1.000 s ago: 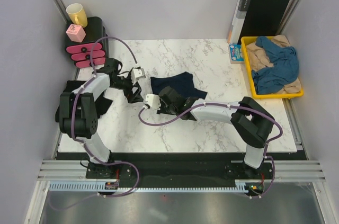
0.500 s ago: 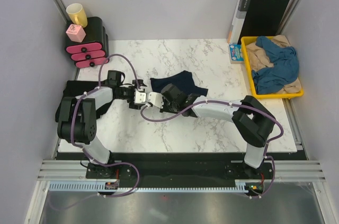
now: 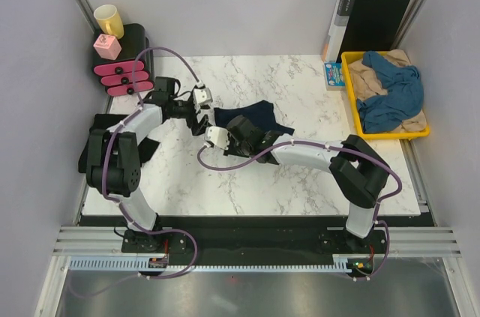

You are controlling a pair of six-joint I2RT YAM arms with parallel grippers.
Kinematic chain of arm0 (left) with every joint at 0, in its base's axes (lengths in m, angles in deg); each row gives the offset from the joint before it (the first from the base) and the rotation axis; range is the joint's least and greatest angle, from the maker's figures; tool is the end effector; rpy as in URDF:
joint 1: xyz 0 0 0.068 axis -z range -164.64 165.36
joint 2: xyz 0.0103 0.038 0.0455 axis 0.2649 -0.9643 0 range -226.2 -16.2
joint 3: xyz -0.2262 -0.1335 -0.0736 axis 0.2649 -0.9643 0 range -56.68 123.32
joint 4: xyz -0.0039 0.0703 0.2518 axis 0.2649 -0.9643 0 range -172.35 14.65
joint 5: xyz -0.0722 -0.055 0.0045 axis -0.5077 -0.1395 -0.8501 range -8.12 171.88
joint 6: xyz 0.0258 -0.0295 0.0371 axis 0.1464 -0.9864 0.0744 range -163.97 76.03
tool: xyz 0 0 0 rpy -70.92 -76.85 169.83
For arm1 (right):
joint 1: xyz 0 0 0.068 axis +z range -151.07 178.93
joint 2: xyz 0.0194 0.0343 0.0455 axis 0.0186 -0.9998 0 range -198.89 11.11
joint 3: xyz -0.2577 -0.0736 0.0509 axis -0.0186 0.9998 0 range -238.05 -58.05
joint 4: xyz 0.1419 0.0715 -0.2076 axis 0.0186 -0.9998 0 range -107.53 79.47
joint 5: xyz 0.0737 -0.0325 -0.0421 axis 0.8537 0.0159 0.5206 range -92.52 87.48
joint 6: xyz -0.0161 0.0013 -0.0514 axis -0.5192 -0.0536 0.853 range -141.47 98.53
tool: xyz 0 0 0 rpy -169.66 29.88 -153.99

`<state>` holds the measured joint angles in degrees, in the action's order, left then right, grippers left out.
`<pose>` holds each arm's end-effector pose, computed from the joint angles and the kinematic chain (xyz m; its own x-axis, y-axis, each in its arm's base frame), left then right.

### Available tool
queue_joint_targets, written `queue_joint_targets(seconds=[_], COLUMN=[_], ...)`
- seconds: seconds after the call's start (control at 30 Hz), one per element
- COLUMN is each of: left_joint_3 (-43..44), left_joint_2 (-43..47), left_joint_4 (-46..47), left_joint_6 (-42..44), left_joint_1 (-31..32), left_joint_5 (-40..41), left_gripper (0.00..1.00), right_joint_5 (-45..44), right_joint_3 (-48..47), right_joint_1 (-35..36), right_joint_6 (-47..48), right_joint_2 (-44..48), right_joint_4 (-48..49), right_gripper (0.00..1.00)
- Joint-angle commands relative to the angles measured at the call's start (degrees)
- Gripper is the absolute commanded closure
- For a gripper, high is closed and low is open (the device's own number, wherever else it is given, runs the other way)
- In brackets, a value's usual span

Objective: Fold and stack the t-shirts
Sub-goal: Put the neatly folded tshirt into the corner of the board with the left arm

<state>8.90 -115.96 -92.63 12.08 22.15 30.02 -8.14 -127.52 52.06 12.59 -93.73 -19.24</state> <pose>0.3551 -0.0705 0.2105 0.0304 0.5123 -0.8583 0.9568 0.2335 0.1732 0.2431 0.3186 0.1997 0.0764 -0.8270 -0.5570 -0.8583 0.2297 -0.4588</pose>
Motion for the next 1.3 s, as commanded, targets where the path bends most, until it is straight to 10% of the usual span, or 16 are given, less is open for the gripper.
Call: queue_joint_targets(seconds=[0.0,0.47,1.27], left_joint_3=[9.3,32.2,19.0], left_joint_2=[-3.8,-27.8,-21.7], left_joint_4=[-11.0,-31.8,-30.6], left_joint_6=[-22.0,-59.5,-60.4], left_joint_1=[-0.5,-1.3,-3.0], left_joint_5=[-6.0,-21.4,-5.8], left_gripper=[0.06,0.1,0.05], right_joint_5=[0.7,0.4,-1.3], right_joint_3=[-2.1,-1.9,-4.6], right_joint_1=[-0.1,-0.4,-2.1], right_joint_6=[-0.1,0.9,4.5], right_joint_2=[1.5,2.0,-0.5], right_joint_4=[2.3,2.7,6.2], right_gripper=[1.0,1.0,1.0])
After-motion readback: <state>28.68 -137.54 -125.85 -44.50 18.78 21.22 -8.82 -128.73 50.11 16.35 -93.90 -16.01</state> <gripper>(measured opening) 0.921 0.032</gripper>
